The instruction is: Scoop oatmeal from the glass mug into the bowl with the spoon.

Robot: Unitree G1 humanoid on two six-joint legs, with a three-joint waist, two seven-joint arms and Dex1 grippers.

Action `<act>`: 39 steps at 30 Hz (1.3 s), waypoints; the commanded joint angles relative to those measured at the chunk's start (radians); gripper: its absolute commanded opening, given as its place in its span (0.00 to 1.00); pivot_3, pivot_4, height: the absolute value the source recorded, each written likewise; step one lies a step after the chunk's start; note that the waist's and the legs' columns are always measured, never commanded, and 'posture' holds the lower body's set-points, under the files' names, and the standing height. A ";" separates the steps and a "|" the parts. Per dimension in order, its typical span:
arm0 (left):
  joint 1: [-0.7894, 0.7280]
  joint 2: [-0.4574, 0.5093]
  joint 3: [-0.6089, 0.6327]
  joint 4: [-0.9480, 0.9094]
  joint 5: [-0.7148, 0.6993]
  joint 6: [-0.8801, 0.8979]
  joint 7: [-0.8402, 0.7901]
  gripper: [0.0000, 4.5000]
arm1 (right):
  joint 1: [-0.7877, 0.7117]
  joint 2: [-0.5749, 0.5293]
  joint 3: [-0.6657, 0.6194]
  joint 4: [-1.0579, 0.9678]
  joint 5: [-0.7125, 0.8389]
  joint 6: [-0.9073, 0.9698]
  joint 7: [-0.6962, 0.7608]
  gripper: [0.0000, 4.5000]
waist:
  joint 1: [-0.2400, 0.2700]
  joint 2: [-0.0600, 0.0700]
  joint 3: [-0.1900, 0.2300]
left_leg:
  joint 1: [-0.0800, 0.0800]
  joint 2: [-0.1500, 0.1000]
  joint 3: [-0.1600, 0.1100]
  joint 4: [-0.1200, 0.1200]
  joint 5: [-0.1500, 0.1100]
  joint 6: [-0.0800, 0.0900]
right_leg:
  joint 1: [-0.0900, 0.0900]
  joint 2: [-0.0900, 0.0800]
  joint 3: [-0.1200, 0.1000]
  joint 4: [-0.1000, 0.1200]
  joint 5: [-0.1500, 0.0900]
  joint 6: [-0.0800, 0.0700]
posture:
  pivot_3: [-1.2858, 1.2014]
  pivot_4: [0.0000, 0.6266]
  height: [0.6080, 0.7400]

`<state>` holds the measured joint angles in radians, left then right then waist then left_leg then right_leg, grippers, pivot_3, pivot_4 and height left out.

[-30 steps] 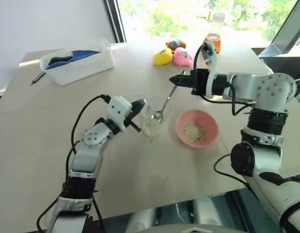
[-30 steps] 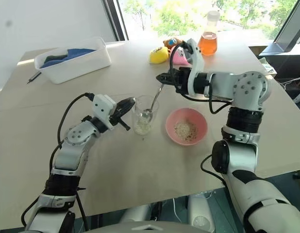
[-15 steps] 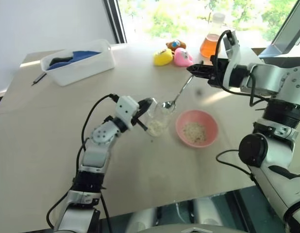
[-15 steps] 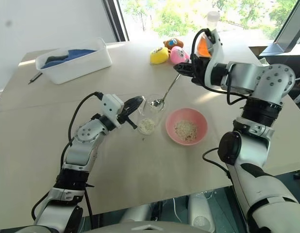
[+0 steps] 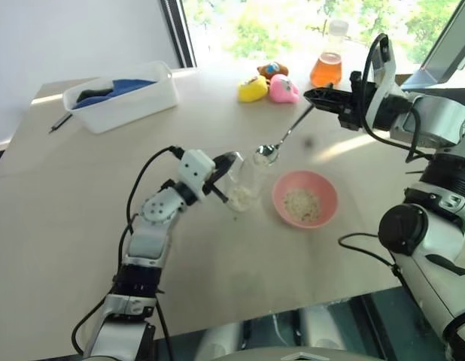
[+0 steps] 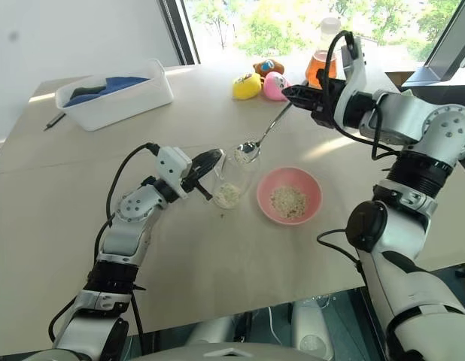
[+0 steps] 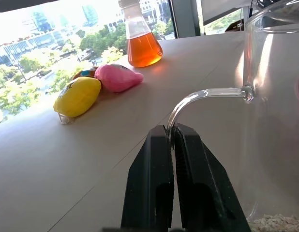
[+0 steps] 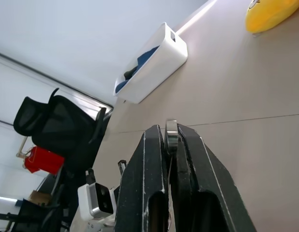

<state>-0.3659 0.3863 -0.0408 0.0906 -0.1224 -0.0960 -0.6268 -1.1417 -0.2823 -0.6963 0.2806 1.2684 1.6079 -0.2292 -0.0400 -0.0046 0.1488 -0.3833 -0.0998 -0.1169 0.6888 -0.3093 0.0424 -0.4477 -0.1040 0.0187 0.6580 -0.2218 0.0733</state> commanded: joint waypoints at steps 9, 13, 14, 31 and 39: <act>0.004 0.003 -0.023 0.049 0.015 -0.020 -0.028 0.01 | -0.015 -0.158 -0.002 0.083 0.271 -0.018 -0.084 0.00 | 0.002 0.000 0.000 | 0.000 0.000 0.000 0.000 0.000 0.000 | 0.000 0.000 0.000 0.000 0.000 0.000 | 0.52 0.24 1.00; 0.006 0.005 -0.022 0.052 0.015 -0.023 -0.029 0.01 | 0.025 -0.243 0.032 0.117 0.338 -0.028 -0.096 0.00 | 0.004 0.000 0.000 | 0.000 0.000 0.001 0.000 0.000 0.000 | 0.000 0.000 0.000 -0.001 0.000 0.000 | 0.52 0.24 1.00; 0.007 0.006 -0.022 0.053 0.015 -0.023 -0.029 0.01 | 0.037 -0.264 0.046 0.121 0.354 -0.029 -0.095 0.00 | 0.006 0.000 0.000 | 0.000 0.000 0.001 0.000 0.000 0.000 | 0.001 0.000 0.000 -0.001 0.000 0.000 | 0.52 0.24 1.00; 0.013 0.004 -0.026 0.067 0.009 -0.027 -0.032 0.01 | 0.238 -0.457 0.398 -0.309 0.127 -0.157 0.198 0.00 | 0.009 0.001 -0.001 | 0.000 0.001 0.002 0.000 0.000 0.001 | 0.001 0.000 0.002 -0.001 0.000 0.000 | 0.52 0.24 1.00; 0.014 -0.001 -0.029 0.073 0.010 -0.034 -0.027 0.01 | 0.233 -0.577 0.630 -0.589 -0.147 -0.317 0.515 0.00 | 0.024 0.001 -0.001 | 0.000 0.001 0.002 0.000 0.000 0.001 | 0.000 0.001 0.001 -0.002 0.000 0.000 | 0.52 0.24 1.00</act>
<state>-0.3753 0.3837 -0.0459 0.1387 -0.1333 -0.1370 -0.6381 -0.8919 -0.8258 -0.0909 -0.2301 1.1764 1.3487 0.2109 -0.0163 -0.0032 0.1474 -0.3828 -0.0987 -0.1149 0.6886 -0.3095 0.0430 -0.4473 -0.1032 0.0194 0.6563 -0.2218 0.0734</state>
